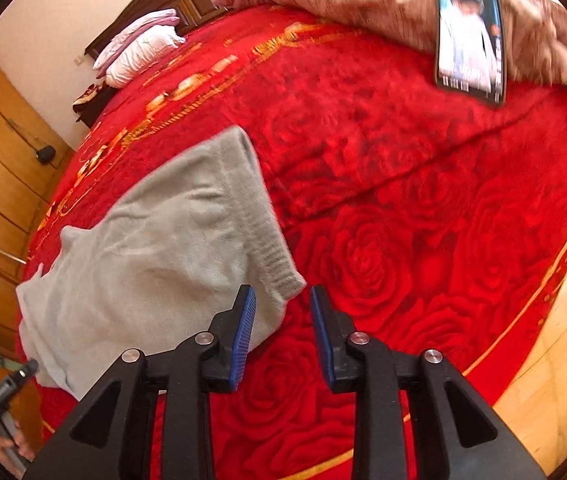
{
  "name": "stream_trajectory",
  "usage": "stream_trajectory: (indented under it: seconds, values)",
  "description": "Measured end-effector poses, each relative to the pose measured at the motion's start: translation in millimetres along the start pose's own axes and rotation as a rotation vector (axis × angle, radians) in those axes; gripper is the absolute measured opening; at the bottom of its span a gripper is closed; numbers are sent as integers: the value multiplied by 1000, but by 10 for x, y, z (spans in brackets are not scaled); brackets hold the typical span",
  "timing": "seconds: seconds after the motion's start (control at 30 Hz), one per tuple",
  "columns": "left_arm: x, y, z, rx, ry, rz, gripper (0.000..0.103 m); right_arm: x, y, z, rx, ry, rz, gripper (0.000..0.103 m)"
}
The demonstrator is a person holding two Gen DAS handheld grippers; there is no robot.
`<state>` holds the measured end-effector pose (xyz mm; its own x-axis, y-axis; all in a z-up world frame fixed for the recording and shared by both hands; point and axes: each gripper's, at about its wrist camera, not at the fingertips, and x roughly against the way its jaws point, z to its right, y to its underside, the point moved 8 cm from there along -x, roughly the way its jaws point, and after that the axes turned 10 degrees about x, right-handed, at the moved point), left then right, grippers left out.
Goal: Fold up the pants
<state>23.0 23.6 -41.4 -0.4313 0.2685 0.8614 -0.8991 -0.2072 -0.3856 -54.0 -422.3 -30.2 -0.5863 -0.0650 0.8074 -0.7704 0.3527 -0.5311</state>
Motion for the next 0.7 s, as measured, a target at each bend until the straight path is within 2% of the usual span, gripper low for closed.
stream_trajectory:
  seconds: [0.1, 0.27, 0.47, 0.7]
  values:
    - [160, -114, -65, -3, -22, 59, 48, 116, -83, -213, 48, 3, 19, 33]
    - [267, -337, -97, -26, -63, 128, 59, 112, -182, -728, 147, -82, 4, 35]
    - [185, -666, -41, -18, -79, 156, 60, -164, -209, -1382, 245, -162, -47, 35]
    - [27, -906, 25, -25, -99, 149, 64, -456, -262, -1835, 281, -206, -70, 35]
